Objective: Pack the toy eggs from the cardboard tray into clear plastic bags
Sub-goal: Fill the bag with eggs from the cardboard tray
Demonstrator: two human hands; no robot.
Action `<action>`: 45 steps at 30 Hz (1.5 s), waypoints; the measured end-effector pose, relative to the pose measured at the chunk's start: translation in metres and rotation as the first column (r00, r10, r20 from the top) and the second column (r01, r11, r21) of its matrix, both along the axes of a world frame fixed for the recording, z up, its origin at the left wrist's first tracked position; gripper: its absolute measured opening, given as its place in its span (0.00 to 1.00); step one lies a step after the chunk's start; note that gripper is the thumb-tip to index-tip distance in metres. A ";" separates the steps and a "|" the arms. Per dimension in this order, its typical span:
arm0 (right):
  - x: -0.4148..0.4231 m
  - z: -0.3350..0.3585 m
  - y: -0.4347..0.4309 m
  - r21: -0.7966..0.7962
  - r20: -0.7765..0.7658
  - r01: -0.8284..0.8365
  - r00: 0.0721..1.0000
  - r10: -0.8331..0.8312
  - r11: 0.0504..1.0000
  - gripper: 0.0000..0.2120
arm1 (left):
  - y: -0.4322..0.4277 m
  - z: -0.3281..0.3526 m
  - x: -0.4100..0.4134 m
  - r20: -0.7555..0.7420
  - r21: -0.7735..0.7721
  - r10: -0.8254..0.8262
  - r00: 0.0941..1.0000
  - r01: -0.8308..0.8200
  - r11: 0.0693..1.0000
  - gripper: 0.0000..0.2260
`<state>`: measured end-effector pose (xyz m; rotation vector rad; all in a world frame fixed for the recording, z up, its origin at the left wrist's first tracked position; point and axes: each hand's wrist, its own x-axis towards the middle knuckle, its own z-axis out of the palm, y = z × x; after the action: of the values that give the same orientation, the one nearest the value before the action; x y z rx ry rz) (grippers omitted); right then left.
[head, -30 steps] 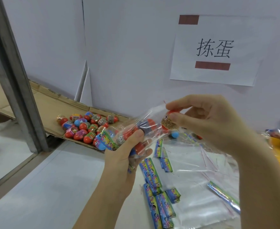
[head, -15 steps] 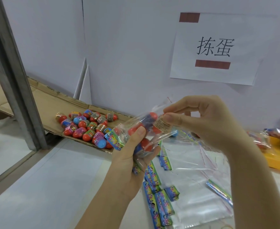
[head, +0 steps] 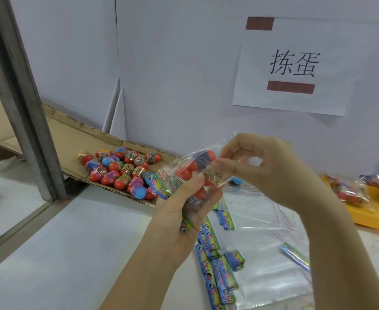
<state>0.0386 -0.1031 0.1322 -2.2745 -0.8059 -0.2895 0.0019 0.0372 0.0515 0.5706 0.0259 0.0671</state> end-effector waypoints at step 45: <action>0.013 -0.023 0.021 0.385 -0.246 0.091 0.969 0.007 0.918 0.15 | 0.022 -0.010 0.007 0.087 0.534 -0.091 0.992 0.030 0.845 0.21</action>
<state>0.0516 -0.0819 0.1088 -1.9002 -0.5161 -0.1692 0.0085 0.0589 0.0412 1.1265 -0.1230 0.0431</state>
